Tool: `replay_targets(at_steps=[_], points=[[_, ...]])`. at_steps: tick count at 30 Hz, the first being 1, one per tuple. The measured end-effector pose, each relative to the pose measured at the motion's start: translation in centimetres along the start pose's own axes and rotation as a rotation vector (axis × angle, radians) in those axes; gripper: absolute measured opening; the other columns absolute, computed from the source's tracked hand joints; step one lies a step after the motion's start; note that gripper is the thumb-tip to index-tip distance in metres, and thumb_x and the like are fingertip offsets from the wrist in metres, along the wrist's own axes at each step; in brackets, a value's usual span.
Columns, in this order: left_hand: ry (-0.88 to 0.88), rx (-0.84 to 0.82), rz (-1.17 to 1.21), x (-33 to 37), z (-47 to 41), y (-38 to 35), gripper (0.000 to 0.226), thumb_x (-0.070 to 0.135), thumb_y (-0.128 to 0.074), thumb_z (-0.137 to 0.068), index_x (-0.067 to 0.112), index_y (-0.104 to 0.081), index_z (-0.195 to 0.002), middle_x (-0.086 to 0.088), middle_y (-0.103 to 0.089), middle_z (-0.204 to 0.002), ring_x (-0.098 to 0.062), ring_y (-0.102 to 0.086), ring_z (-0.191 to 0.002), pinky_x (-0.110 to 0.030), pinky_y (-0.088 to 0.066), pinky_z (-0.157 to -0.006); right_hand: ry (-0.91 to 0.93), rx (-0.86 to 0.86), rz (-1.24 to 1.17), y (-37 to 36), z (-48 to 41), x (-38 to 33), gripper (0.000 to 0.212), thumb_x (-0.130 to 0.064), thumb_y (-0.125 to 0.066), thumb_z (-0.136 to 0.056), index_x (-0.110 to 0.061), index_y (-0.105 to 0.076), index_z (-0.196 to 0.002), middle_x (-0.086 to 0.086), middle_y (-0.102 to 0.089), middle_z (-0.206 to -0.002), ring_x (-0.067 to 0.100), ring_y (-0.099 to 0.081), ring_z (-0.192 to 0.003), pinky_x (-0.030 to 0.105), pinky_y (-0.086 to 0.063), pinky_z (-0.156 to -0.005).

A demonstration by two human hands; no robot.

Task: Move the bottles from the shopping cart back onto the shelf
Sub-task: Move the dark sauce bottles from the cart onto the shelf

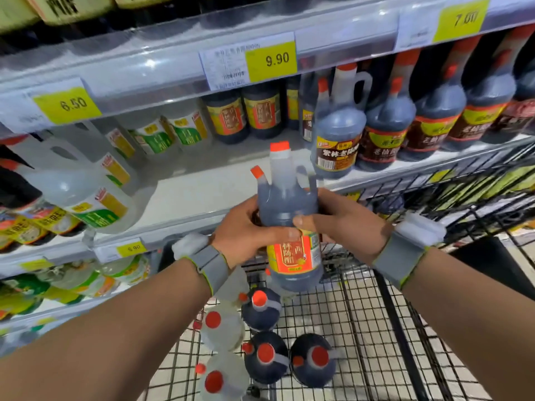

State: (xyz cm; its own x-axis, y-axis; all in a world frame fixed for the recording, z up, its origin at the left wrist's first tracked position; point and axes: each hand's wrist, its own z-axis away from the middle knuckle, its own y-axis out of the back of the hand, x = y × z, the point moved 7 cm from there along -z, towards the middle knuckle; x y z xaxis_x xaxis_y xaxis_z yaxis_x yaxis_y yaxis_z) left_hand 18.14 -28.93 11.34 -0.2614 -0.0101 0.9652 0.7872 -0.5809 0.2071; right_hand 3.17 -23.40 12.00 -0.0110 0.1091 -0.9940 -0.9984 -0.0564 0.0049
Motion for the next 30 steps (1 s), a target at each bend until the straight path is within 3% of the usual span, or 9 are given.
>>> replay_targets(at_steps=[3,7,13,17,19,22,25,28,30], points=[[-0.028,0.007,0.019,1.4,-0.3,0.8,0.064,0.039,-0.088,-0.047,0.029,-0.072,-0.108,0.009,-0.079,-0.103,-0.010,-0.075,-0.098,-0.023,-0.057,-0.078,-0.006,-0.079,-0.048,-0.5,-0.1,-0.3,0.054,-0.015,-0.070,-0.078,-0.018,-0.057,-0.130,-0.002,-0.073,-0.117,0.015,-0.068,-0.109,0.028,-0.056,-0.082],[-0.056,0.028,0.061,2.3,-0.5,1.7,0.062,0.035,-0.089,-0.049,0.029,-0.072,-0.108,0.002,-0.079,-0.106,-0.018,-0.074,-0.102,-0.034,-0.059,-0.085,0.025,-0.102,-0.020,-0.6,-0.6,-2.0,0.045,0.001,-0.064,-0.092,-0.009,-0.053,-0.135,-0.010,-0.076,-0.095,-0.001,-0.070,-0.079,0.011,-0.050,-0.063],[-0.071,0.062,0.095,3.7,-1.7,2.6,0.056,0.016,-0.088,-0.059,0.019,-0.071,-0.113,-0.004,-0.079,-0.106,-0.023,-0.075,-0.100,-0.033,-0.059,-0.080,0.084,-0.013,0.027,-0.1,-1.7,-3.4,0.040,-0.011,-0.065,-0.094,-0.016,-0.057,-0.133,0.001,-0.070,-0.124,0.015,-0.067,-0.112,0.028,-0.055,-0.090],[-0.088,0.099,0.076,5.1,-2.8,3.4,0.062,0.021,-0.092,-0.056,0.023,-0.070,-0.114,-0.002,-0.079,-0.109,-0.022,-0.075,-0.102,-0.034,-0.060,-0.081,0.141,0.084,0.032,0.6,-2.8,-4.2,0.042,-0.013,-0.067,-0.094,-0.021,-0.057,-0.134,-0.007,-0.065,-0.130,0.004,-0.060,-0.120,0.022,-0.050,-0.097],[-0.107,0.122,0.070,5.9,-3.4,3.8,0.070,0.023,-0.097,-0.054,0.022,-0.069,-0.118,-0.004,-0.077,-0.113,-0.026,-0.073,-0.106,-0.039,-0.061,-0.085,0.166,0.137,0.144,1.0,-3.3,-4.5,0.045,-0.028,-0.068,-0.091,-0.031,-0.056,-0.134,-0.015,-0.061,-0.134,-0.003,-0.053,-0.126,0.024,-0.044,-0.106],[-0.133,0.178,0.078,6.9,-4.6,4.3,0.078,0.022,-0.101,-0.052,0.018,-0.066,-0.121,-0.006,-0.076,-0.116,-0.029,-0.072,-0.109,-0.043,-0.061,-0.085,0.157,0.198,0.371,1.7,-3.4,-4.6,0.050,-0.039,-0.066,-0.091,-0.035,-0.050,-0.138,-0.015,-0.057,-0.137,0.008,-0.051,-0.130,0.037,-0.041,-0.111],[-0.147,0.237,0.071,7.4,-6.0,4.7,0.079,0.031,-0.097,-0.042,0.019,-0.067,-0.114,-0.003,-0.076,-0.114,-0.025,-0.073,-0.107,-0.048,-0.059,-0.091,0.106,0.190,0.554,1.8,-3.0,-3.9,0.064,-0.033,-0.063,-0.095,-0.028,-0.034,-0.152,-0.002,-0.050,-0.147,0.020,-0.045,-0.136,0.037,-0.036,-0.113],[-0.141,0.241,0.061,7.3,-7.4,4.7,0.076,0.028,-0.096,-0.040,0.018,-0.068,-0.110,-0.003,-0.077,-0.113,-0.024,-0.074,-0.106,-0.050,-0.058,-0.095,-0.035,0.112,0.774,1.5,-2.5,-2.4,0.084,-0.044,-0.056,-0.097,-0.027,-0.003,-0.159,-0.002,-0.017,-0.166,0.018,-0.019,-0.151,0.033,-0.024,-0.120],[-0.139,0.251,0.049,6.7,-8.2,4.5,0.074,0.027,-0.097,-0.039,0.018,-0.069,-0.107,-0.003,-0.077,-0.113,-0.024,-0.074,-0.106,-0.050,-0.057,-0.096,-0.046,0.087,0.852,1.5,-2.2,-1.7,0.087,-0.045,-0.053,-0.098,-0.025,0.005,-0.159,-0.004,-0.007,-0.167,0.016,-0.012,-0.153,0.031,-0.021,-0.120]])
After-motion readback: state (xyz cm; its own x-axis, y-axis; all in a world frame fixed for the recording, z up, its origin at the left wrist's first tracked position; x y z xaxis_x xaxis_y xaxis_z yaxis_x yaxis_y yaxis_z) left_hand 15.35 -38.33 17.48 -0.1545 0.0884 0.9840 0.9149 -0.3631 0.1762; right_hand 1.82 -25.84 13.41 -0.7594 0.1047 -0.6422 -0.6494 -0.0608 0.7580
